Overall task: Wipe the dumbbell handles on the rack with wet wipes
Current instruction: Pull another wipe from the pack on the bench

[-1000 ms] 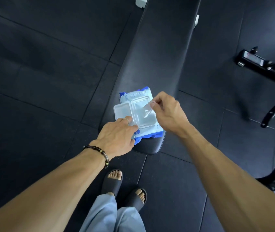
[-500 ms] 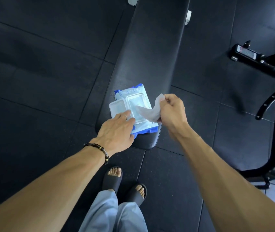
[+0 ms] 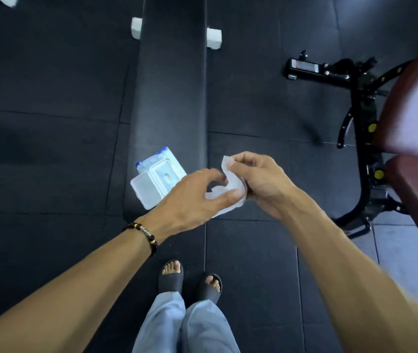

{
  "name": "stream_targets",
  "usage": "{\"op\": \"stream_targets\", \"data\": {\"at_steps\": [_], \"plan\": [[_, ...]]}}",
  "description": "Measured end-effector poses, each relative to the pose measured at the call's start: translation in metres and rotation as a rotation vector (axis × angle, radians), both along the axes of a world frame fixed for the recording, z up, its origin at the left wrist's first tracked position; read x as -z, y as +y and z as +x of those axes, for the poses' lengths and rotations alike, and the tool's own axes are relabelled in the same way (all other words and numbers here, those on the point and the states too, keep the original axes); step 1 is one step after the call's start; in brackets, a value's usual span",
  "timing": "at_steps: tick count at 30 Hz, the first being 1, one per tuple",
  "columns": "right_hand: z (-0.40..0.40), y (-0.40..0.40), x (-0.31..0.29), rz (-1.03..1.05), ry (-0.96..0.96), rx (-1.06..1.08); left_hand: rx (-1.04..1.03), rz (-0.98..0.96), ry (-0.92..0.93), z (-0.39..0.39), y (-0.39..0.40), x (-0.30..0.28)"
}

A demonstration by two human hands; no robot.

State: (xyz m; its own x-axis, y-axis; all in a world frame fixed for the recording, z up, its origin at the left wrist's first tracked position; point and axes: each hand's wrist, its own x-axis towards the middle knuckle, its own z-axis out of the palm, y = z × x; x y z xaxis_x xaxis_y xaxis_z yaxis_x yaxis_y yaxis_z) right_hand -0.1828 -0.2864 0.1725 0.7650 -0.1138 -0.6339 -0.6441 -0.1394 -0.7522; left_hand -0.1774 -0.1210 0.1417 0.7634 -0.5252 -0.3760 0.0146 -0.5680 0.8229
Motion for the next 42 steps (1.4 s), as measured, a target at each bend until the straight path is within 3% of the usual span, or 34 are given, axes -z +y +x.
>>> {"op": "stream_targets", "data": {"at_steps": [4, 7, 12, 17, 20, 24, 26, 29, 32, 34, 36, 39, 42], "plan": [[-0.034, -0.053, -0.032, -0.095, -0.126, 0.331, 0.032, -0.144, 0.091, -0.011, -0.055, -0.031], [-0.075, -0.099, -0.057, 0.106, -0.213, 0.606, 0.067, -0.207, 0.203, -0.027, -0.106, -0.061], [-0.171, -0.171, -0.068, 0.208, -0.032, 0.576, 0.192, -0.182, 0.272, -0.070, -0.203, -0.098], [-0.273, -0.267, -0.084, 0.218, -0.133, 0.784, 0.318, -0.055, 0.220, -0.128, -0.299, -0.120], [-0.331, -0.322, -0.095, 0.179, -0.144, 0.794, 0.322, -0.074, 0.279, -0.175, -0.366, -0.131], [-0.412, -0.390, -0.106, 0.226, -0.174, 0.955, 0.157, -0.264, 0.741, -0.244, -0.457, -0.146], [-0.448, -0.420, -0.109, 0.276, -0.215, 1.049, 0.196, -0.255, 0.857, -0.278, -0.495, -0.146], [-0.495, -0.459, -0.112, 0.313, -0.253, 1.192, 0.389, -0.112, 0.756, -0.330, -0.548, -0.144], [-0.537, -0.501, -0.113, 0.278, -0.306, 1.434, 0.393, -0.085, 0.520, -0.373, -0.607, -0.149], [-0.571, -0.536, -0.116, 0.256, -0.361, 1.603, 0.400, -0.136, 0.487, -0.395, -0.657, -0.157], [-0.594, -0.562, -0.121, 0.214, -0.357, 1.654, 0.465, -0.148, 0.430, -0.401, -0.694, -0.161], [-0.637, -0.622, -0.129, 0.107, -0.337, 1.690, 0.684, -0.144, 0.343, -0.425, -0.780, -0.164], [-0.670, -0.682, -0.138, 0.126, -0.387, 1.749, 0.934, -0.133, 0.333, -0.454, -0.864, -0.172]]}}
